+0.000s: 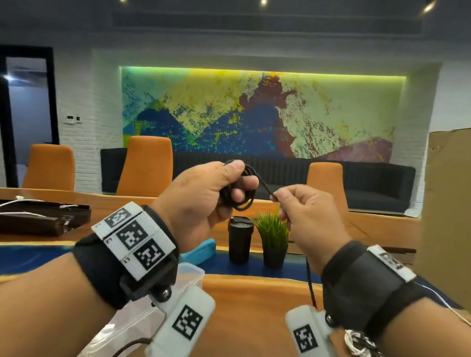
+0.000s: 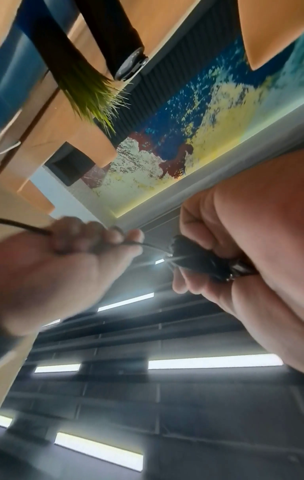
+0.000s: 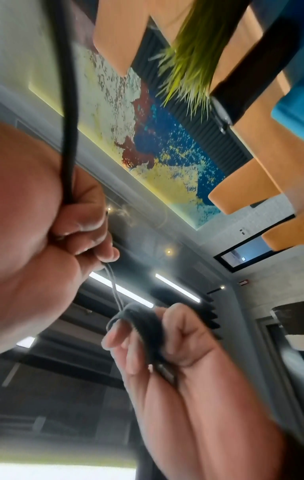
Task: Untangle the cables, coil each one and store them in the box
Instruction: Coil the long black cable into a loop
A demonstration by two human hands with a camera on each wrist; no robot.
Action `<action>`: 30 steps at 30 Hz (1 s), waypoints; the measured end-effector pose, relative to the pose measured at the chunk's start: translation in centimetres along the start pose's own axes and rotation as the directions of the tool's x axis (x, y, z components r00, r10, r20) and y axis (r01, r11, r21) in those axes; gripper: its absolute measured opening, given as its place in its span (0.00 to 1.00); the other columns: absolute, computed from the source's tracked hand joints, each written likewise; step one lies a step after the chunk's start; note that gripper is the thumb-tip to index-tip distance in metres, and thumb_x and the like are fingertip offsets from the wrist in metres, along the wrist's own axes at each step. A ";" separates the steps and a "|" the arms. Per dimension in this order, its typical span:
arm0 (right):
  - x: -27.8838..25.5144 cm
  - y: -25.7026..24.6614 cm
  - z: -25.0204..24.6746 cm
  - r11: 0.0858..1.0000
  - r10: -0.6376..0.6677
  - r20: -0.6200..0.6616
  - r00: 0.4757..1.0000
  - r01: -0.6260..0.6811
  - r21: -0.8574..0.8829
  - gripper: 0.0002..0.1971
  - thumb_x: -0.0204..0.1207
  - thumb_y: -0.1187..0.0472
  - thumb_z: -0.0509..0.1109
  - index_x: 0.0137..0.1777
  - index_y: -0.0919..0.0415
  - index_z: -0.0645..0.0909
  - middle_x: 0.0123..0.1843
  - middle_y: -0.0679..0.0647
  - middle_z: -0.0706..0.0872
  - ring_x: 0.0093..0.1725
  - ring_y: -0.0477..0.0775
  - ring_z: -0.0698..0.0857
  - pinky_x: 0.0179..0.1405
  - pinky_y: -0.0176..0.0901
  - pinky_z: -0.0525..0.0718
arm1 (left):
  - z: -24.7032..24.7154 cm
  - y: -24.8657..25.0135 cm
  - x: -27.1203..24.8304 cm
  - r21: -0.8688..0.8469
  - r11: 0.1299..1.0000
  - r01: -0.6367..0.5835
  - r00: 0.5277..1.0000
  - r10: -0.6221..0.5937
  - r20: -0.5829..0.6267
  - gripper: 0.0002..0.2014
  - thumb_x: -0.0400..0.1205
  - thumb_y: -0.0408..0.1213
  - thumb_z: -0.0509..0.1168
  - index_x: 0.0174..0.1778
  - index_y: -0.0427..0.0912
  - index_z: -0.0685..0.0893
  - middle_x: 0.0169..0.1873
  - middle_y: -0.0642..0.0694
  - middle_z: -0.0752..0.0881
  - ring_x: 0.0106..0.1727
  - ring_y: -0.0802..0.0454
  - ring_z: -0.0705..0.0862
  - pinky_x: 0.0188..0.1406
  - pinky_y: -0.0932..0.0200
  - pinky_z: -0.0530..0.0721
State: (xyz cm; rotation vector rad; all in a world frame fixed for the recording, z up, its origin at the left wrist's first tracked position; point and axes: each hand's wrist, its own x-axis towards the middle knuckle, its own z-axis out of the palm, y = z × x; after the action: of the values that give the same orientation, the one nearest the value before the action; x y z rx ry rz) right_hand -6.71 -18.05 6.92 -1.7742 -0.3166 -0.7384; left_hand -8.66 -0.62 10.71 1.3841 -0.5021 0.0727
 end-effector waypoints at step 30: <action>-5.3 -1.6 1.3 0.935 -0.061 0.503 0.862 0.226 -0.273 0.11 0.86 0.55 0.62 0.52 0.59 0.84 0.44 0.54 0.86 0.44 0.52 0.84 0.48 0.53 0.85 | -0.4 -2.2 1.2 0.635 0.683 -0.361 0.928 0.326 0.178 0.19 0.83 0.53 0.59 0.53 0.39 0.82 0.47 0.43 0.90 0.47 0.46 0.87 0.49 0.44 0.85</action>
State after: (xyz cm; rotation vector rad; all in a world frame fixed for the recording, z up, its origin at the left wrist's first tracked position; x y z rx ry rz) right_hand -11.29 -15.48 4.61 -2.2676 -0.7103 -0.4474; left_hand -6.73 -0.98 9.15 1.9745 -0.8306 0.5793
